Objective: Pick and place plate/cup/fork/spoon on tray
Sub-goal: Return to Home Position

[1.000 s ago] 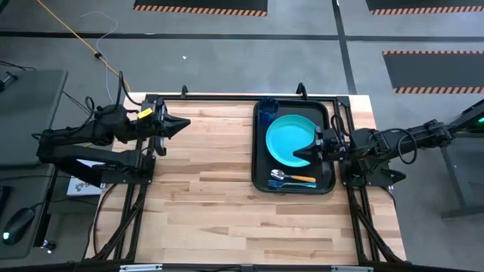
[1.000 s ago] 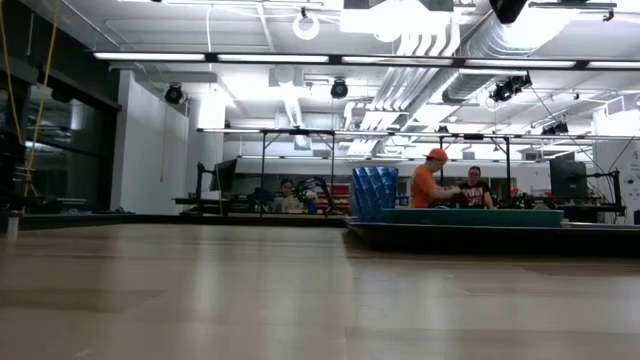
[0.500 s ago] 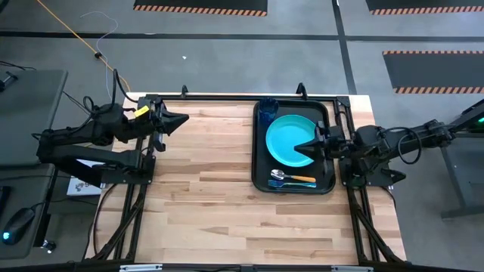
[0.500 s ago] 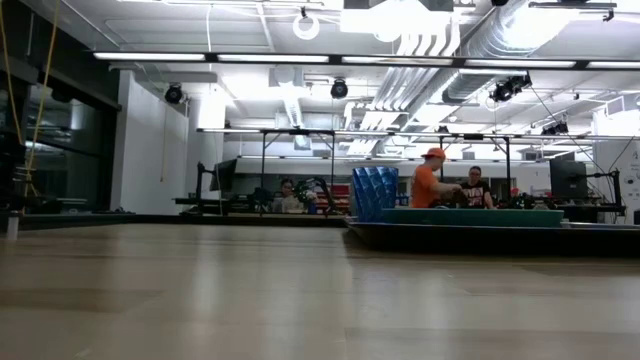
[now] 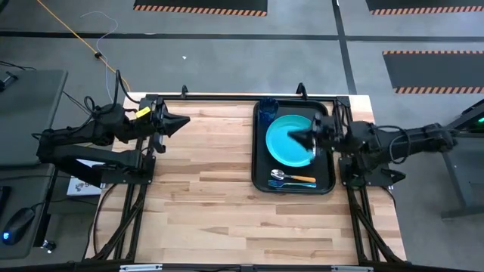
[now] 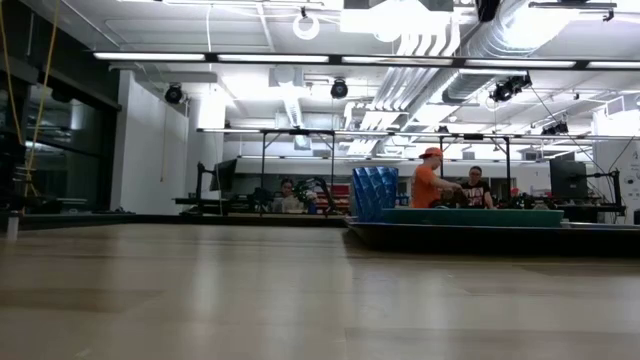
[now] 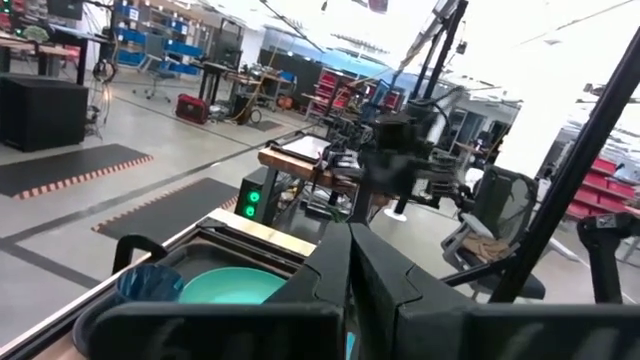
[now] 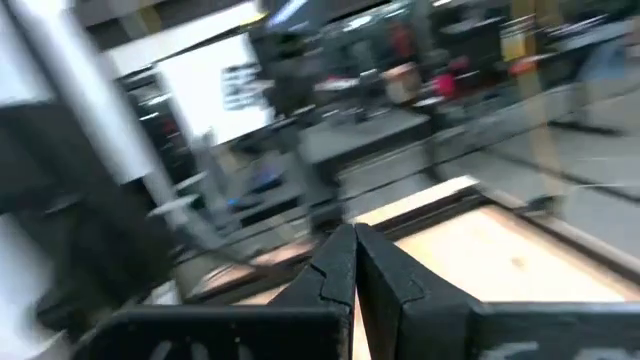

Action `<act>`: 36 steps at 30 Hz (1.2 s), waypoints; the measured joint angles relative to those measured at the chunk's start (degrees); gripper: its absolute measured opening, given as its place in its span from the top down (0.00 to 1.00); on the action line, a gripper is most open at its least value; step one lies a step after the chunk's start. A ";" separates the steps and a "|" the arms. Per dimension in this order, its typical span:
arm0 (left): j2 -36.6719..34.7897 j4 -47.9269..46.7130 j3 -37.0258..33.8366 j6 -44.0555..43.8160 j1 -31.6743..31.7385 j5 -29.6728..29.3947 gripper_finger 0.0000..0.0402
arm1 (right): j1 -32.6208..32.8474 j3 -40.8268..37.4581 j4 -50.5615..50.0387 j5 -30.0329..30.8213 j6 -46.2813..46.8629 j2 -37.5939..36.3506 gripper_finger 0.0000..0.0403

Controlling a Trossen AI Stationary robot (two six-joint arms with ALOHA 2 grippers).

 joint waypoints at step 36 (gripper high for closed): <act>0.00 0.07 0.00 1.51 0.02 -0.10 1.00 | 0.76 -1.22 -16.70 -1.45 -0.06 -13.16 1.00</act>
